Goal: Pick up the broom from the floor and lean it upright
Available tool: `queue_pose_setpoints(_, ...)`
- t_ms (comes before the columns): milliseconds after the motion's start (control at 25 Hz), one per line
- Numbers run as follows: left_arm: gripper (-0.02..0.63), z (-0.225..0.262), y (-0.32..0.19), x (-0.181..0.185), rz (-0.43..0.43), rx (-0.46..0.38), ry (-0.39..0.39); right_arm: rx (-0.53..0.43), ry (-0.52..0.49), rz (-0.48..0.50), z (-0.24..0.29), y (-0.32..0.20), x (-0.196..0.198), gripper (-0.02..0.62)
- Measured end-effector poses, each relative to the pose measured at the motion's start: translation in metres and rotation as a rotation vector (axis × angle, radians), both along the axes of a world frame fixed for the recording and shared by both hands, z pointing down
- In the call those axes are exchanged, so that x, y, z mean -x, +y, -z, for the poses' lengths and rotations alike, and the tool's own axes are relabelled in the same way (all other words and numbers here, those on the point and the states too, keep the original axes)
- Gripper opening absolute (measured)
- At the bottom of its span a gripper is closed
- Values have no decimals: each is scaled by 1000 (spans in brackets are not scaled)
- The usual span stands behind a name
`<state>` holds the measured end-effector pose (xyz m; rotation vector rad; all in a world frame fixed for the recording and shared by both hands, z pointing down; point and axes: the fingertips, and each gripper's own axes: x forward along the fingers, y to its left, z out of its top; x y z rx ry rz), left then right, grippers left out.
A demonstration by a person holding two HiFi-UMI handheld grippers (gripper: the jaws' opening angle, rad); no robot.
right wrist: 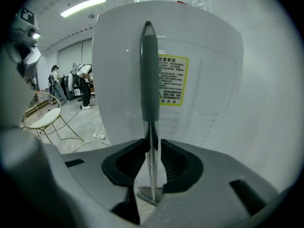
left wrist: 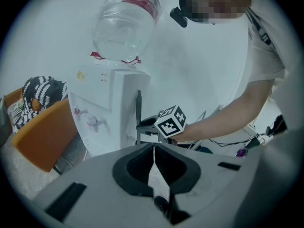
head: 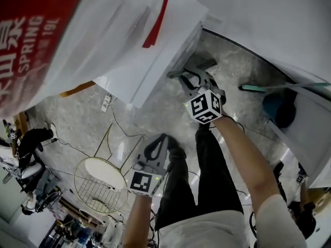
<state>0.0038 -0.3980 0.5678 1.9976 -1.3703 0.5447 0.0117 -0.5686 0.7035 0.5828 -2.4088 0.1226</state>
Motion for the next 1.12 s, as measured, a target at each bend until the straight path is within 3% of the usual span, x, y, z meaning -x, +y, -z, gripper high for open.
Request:
queue_pose_setpoints(120,11,-4,5,4,2,30,-12,-7,8,17,1,2,4,124)
queue_pose_setpoints(360,11,-1,5,11,45,-21,1,-8,21,47,-1,4,10,152)
queue_pose_setpoints(560,11,-7,9,12,47,-8,2,-18,32,66,-5,5,13,151)
queue_pose_setpoints(680,11,-13,15,11,47,0,1,-17,34,76,-7,9,15,187)
queue_pose_setpoints(800,11,-19,21,9,42,16,1,-31,24,81,-7,12,17,164)
queue_pose_setpoints(880,11,-22,23,8,49,19,6,-36,16,97,-9,17,18,86)
queue_pose_setpoints(1120,11,-26,33,13,57,32,17,1,72,199,-6,43,12,87)
